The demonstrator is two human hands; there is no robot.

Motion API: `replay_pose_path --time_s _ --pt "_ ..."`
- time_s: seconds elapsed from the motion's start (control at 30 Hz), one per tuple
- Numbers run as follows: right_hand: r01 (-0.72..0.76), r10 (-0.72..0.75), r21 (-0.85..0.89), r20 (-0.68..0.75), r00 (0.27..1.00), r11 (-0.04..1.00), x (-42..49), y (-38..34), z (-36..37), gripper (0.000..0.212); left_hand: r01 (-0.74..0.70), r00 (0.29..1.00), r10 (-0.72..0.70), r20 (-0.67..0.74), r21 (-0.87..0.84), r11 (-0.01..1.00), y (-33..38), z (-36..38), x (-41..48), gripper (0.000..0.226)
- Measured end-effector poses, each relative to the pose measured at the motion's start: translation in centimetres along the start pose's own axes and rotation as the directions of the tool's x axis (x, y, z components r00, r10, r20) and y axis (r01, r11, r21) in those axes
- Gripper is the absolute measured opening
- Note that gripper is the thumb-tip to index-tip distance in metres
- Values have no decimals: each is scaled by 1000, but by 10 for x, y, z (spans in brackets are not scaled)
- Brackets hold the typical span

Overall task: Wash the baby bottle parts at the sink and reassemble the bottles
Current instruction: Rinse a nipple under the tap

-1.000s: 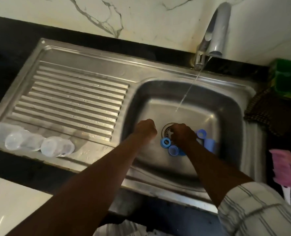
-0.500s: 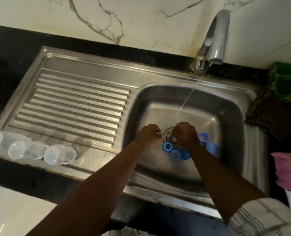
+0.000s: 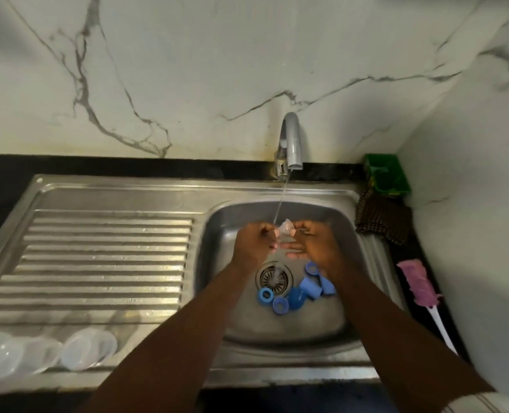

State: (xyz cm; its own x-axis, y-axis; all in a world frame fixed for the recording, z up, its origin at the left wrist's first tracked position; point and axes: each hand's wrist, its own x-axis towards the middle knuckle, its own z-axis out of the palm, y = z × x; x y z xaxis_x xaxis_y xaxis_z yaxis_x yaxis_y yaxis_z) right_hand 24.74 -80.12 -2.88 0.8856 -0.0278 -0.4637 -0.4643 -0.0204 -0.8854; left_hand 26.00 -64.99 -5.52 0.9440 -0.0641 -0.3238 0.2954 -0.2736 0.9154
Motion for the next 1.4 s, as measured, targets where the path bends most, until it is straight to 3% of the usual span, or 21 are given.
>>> replay_pose_path --time_s 0.1,0.27,0.6,0.67,0.73,0.8,0.83,0.97,1.1,1.17,1.23,1.3,1.4 --pt "-69 69 -2 -26 997 998 -2 -5 -5 21 -8 1000 9 21 -20 1000 15 -1 4 26" --pt "-147 107 310 141 984 939 -3 -8 -4 22 -37 999 36 13 172 984 32 -7 15 37" --pt "-80 126 427 -81 989 901 17 -9 16 18 79 990 -95 108 144 986 37 -9 25 35" --pt "-45 95 371 -116 989 927 19 -12 19 16 120 984 -139 114 165 979 34 -13 31 23" --pt "9 15 142 -169 986 990 25 -16 22 10 66 992 -81 94 156 986 30 -21 35 8" --pt "61 -77 -95 -175 982 994 28 -23 26 9 -79 994 64 90 173 982 30 -31 38 38" --pt "96 -119 -134 -174 977 986 30 -28 28 13 -151 985 133 109 183 971 32 -33 40 43" --pt "189 -207 -107 -186 961 976 36 -41 23 32 -217 960 203 195 53 975 38 -28 51 23" --pt "179 -230 -205 -259 938 962 43 -45 12 41 -338 932 281 231 263 904 43 -26 66 14" --pt "171 -200 -124 -282 938 977 42 -45 9 39 -398 911 324 256 333 855 52 -25 69 13" --pt "188 -188 -26 -252 949 982 40 -45 8 37 -272 952 222 209 250 929 61 -22 70 12" --pt "220 -224 -44 -238 945 975 41 -45 11 36 -33 991 31 130 14 999 68 -19 68 13" --pt "247 -299 -216 -257 919 945 45 -43 17 29 231 967 -210 145 -149 961 67 -19 61 15"
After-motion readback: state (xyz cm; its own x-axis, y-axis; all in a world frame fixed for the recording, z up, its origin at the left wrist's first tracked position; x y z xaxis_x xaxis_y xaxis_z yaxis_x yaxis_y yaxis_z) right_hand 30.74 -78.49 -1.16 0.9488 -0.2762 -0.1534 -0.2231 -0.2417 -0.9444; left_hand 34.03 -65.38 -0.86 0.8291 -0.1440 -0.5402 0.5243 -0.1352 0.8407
